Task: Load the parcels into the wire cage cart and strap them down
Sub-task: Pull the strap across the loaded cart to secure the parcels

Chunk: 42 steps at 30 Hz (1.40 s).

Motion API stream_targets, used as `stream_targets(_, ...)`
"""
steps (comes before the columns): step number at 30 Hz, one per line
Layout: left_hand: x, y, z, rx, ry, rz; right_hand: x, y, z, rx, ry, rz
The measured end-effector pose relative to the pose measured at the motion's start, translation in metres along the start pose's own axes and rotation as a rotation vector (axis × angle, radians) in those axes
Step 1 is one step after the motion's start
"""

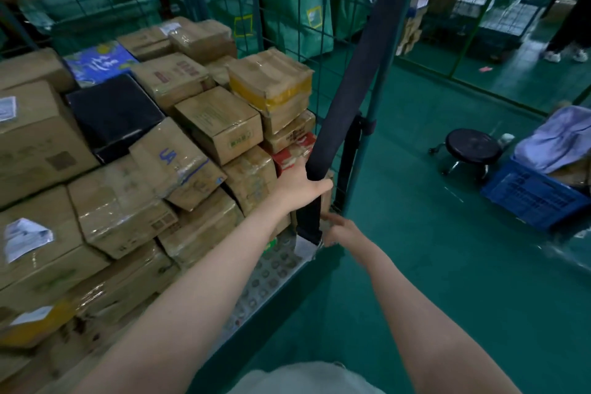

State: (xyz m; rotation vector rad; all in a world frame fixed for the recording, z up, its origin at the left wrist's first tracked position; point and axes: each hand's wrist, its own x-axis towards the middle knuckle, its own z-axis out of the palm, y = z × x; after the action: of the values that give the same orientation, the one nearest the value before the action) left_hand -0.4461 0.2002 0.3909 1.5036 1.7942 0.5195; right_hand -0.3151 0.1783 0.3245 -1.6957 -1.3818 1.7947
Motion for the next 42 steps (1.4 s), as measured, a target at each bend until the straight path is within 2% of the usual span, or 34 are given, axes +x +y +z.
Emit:
stream_targets(4,-0.016,0.001,-0.017,-0.058,0.002,0.068,-0.011,0.013,0.029,0.144,0.015,0.045)
stream_targets(8,-0.031,0.008,-0.029,-0.013,-0.031,0.099,-0.017,0.013,0.057,0.353,0.143,-0.005)
stream_targets(14,-0.051,0.004,-0.042,-0.066,-0.075,0.127,-0.043,0.022,0.089,0.288,0.257,-0.029)
stream_targets(20,-0.077,-0.013,-0.032,-0.195,-0.166,0.085,-0.072,0.025,0.104,0.325,0.224,-0.057)
stream_targets(24,-0.103,-0.028,-0.030,-0.202,-0.145,0.050,-0.085,0.023,0.115,0.431,0.249,-0.091)
stream_targets(28,-0.131,-0.053,-0.034,-0.223,-0.081,-0.008,-0.098,0.017,0.134,0.561,0.270,-0.094)
stream_targets(31,-0.160,-0.073,-0.038,-0.288,0.039,-0.046,-0.113,0.006,0.147,0.659,0.269,-0.131)
stream_targets(37,-0.223,-0.117,-0.047,-0.421,0.215,-0.203,-0.139,-0.014,0.174,0.692,0.220,-0.190)
stream_targets(42,-0.264,-0.163,-0.066,-0.460,0.301,-0.333,-0.150,-0.037,0.194,0.736,0.297,-0.188)
